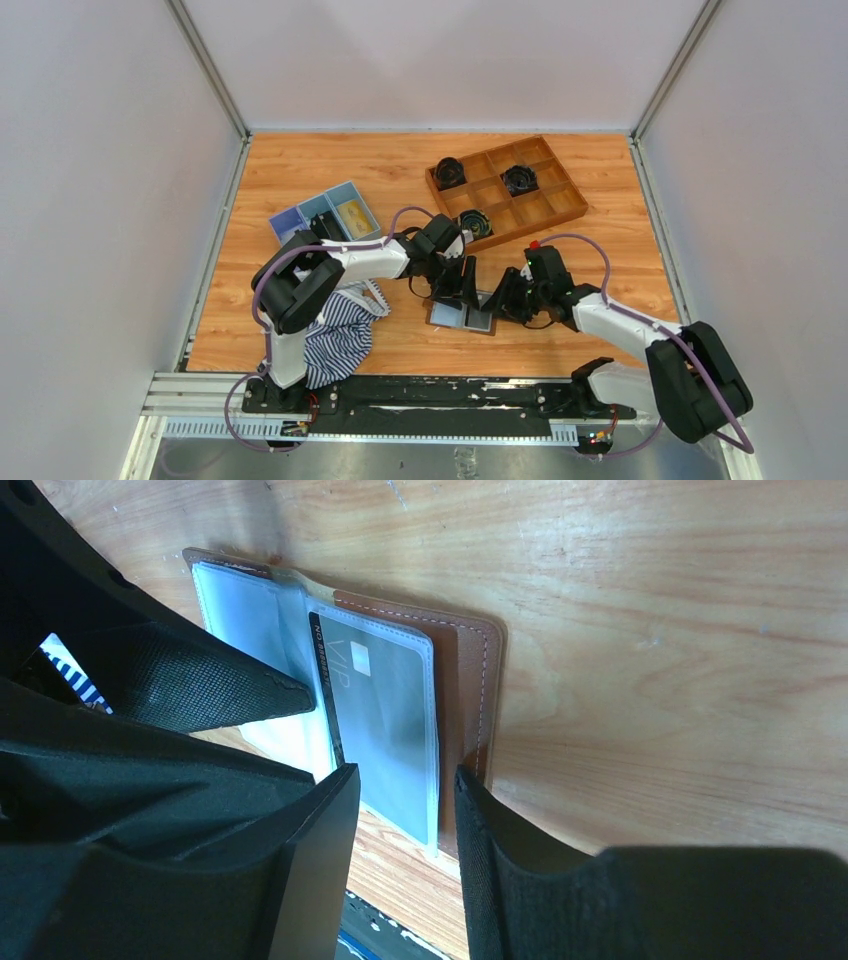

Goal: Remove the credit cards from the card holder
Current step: Remove the credit card from the card holder.

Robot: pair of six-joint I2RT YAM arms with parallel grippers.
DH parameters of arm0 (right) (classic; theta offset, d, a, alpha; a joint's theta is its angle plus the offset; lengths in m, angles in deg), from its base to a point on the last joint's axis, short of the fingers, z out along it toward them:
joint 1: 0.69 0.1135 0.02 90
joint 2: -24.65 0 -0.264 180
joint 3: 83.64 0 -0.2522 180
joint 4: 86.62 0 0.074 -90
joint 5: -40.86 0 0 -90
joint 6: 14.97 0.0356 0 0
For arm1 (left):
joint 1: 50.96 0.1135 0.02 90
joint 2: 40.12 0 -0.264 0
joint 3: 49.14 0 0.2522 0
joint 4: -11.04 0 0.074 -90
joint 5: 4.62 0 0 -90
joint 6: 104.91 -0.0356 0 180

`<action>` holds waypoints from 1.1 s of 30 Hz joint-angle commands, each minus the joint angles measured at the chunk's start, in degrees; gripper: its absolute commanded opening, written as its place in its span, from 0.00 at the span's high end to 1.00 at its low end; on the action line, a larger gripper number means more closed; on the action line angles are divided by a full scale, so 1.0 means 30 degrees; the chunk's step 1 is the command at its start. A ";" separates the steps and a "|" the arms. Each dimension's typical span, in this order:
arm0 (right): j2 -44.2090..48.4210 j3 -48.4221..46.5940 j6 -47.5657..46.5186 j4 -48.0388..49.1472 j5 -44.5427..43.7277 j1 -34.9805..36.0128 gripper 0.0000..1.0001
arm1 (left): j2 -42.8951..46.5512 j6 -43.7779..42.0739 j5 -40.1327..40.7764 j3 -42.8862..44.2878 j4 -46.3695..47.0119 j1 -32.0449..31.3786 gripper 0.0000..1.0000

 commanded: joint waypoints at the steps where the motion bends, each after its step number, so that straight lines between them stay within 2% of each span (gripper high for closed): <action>1: -0.0332 -0.0047 -0.0189 -0.0066 -0.0003 -0.0281 0.56 | -0.0041 -0.0345 0.0275 0.0461 -0.0575 -0.0125 0.44; 33: -0.0875 -0.0697 -0.0544 -0.0285 0.0092 -0.0267 0.58 | -0.0200 -0.1309 0.0513 0.0850 -0.1274 -0.0096 0.46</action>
